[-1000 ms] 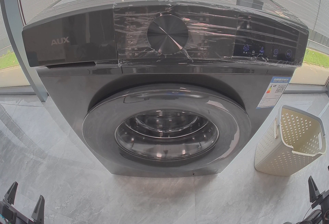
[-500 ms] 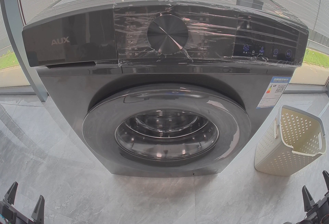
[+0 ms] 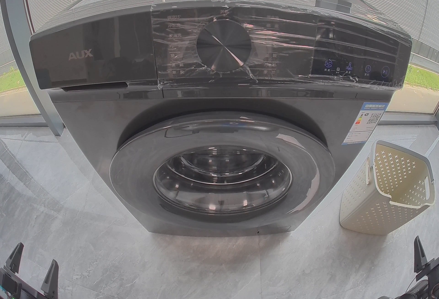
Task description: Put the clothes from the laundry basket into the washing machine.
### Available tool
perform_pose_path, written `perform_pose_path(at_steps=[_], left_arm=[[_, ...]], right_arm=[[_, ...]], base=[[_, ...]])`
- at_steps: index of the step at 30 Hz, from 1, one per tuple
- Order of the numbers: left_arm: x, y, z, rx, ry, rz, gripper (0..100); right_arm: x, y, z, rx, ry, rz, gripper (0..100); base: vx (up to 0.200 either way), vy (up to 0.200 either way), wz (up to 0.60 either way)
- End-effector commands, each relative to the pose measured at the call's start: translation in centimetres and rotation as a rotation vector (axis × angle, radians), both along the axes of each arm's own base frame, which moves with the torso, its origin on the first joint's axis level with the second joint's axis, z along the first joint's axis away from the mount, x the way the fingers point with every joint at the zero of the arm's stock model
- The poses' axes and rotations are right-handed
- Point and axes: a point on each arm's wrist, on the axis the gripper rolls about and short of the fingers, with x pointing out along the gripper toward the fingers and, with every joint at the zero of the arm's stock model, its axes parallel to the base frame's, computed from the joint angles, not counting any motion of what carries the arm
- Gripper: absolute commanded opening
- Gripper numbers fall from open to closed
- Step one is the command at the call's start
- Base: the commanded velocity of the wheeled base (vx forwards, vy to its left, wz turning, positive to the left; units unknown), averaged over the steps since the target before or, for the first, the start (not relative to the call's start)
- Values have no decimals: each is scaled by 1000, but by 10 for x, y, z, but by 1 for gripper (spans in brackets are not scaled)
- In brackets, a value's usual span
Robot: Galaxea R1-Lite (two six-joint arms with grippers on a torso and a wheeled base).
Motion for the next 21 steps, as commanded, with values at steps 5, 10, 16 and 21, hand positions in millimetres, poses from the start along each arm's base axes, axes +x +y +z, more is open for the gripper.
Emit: perform_pose_path(at_steps=[5,10,16,21], left_arm=[[0,0,-5,7,5,0,100],[0,0,-5,9,5,-1,100],[0,0,-5,1,4,-1,100],[0,0,-5,-2,4,-12,100]], right_arm=[[2,2,-3,236,-11,85,100],[2,3,-7,82,42,135,100],[2,2,-10,122,73,98,100],[2,2,-10,117,69,108,100]], base=[[0,0,0],[0,0,0],[0,0,0],[0,0,0]])
